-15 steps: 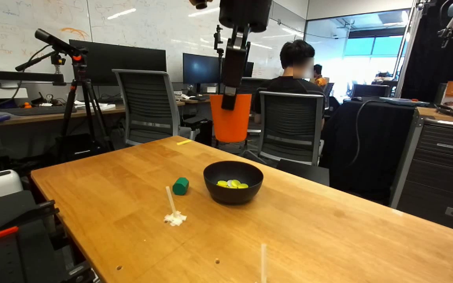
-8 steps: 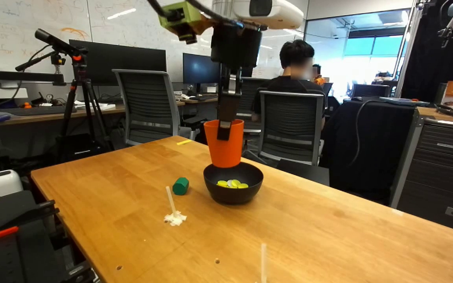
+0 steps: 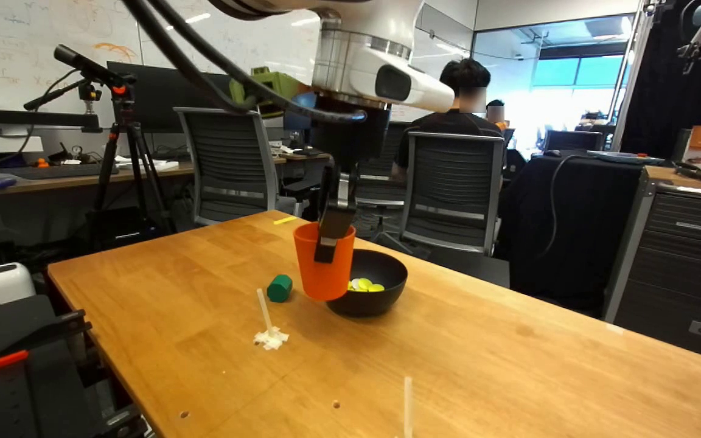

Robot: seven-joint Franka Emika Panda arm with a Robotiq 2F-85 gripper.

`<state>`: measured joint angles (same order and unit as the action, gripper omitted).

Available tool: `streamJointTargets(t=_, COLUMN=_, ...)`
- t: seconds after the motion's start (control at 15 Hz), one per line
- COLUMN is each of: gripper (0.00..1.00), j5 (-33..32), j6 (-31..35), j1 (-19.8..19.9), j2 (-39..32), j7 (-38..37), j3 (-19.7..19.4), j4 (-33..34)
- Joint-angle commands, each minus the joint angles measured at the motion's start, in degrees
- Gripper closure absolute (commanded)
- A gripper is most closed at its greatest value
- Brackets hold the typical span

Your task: Pour the contents of the cup into the bowl

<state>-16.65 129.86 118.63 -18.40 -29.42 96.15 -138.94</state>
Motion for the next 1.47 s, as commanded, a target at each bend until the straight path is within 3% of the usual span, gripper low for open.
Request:
streamJointTargets(t=0.0, gripper=0.99, j5=0.2, j6=0.66, j1=-6.13, j2=0.85, j7=2.1, j3=-6.42, j4=-0.03)
streamJointTargets(t=0.2, gripper=0.99, j5=-0.96, j6=0.31, j1=-11.55, j2=0.41, j7=1.58, j3=-11.98, j4=0.48)
streamJointTargets(t=0.27, gripper=0.99, j5=7.03, j6=2.31, j1=-14.55, j2=5.93, j7=7.3, j3=-15.1, j4=0.41)
streamJointTargets(t=0.4, gripper=0.99, j5=10.98, j6=2.77, j1=-20.67, j2=6.86, j7=10.24, j3=-21.35, j4=0.86)
streamJointTargets(t=0.6, gripper=0.99, j5=14.04, j6=3.65, j1=-33.34, j2=8.4, j7=13.2, j3=-34.44, j4=1.48)
streamJointTargets(t=0.93, gripper=0.99, j5=11.35, j6=5.21, j1=-55.02, j2=5.89, j7=11.75, j3=-56.24, j4=3.42)
streamJointTargets(t=1.4, gripper=0.99, j5=12.5, j6=11.22, j1=-84.58, j2=3.47, j7=14.32, j3=-85.86, j4=5.81)
